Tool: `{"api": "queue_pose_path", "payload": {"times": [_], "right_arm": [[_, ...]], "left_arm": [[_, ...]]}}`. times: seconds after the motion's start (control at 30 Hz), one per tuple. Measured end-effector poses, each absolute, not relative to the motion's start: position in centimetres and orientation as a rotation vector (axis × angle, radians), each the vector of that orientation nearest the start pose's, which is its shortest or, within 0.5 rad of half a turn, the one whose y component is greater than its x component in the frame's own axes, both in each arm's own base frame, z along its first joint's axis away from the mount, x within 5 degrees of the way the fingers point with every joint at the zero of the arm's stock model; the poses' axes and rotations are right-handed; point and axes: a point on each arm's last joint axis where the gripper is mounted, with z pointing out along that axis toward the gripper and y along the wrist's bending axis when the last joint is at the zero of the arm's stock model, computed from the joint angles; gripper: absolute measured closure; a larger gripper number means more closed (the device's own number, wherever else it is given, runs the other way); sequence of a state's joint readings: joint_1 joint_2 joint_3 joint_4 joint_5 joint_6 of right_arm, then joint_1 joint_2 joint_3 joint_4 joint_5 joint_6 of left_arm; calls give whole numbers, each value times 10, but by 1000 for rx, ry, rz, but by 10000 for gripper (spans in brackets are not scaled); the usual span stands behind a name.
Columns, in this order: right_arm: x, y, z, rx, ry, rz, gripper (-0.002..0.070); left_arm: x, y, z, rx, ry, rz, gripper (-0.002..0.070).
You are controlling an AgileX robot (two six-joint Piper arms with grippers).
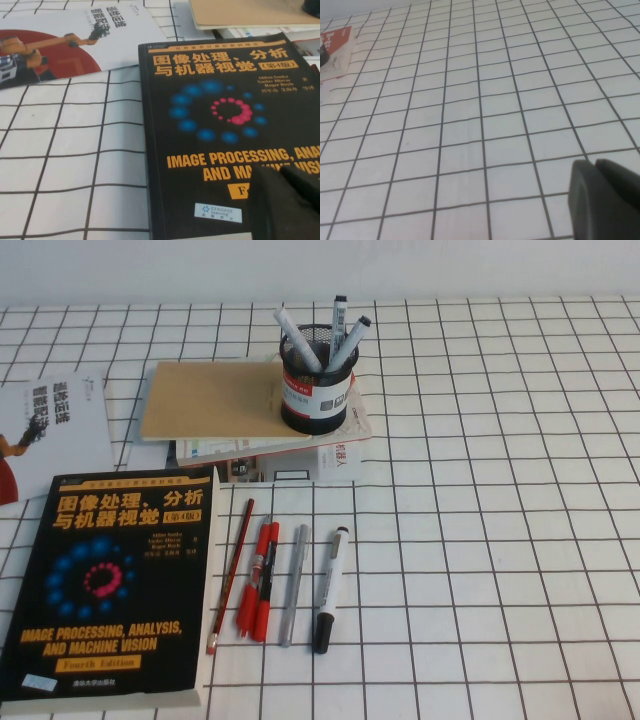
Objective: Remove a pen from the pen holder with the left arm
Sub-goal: 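Take a marker out of the pen holder and lay it on the table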
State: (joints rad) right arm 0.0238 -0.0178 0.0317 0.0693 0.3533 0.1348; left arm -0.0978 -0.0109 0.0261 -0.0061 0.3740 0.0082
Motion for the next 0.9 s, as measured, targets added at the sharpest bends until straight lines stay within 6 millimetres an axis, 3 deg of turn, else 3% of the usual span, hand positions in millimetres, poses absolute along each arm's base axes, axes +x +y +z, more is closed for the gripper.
{"api": "queue_pose_path", "payload": {"times": [0.9], "right_arm": [[53,3,172,146,1848,178,692]], "left_arm": [[52,-6,171,79,1872,-94,677]]}}
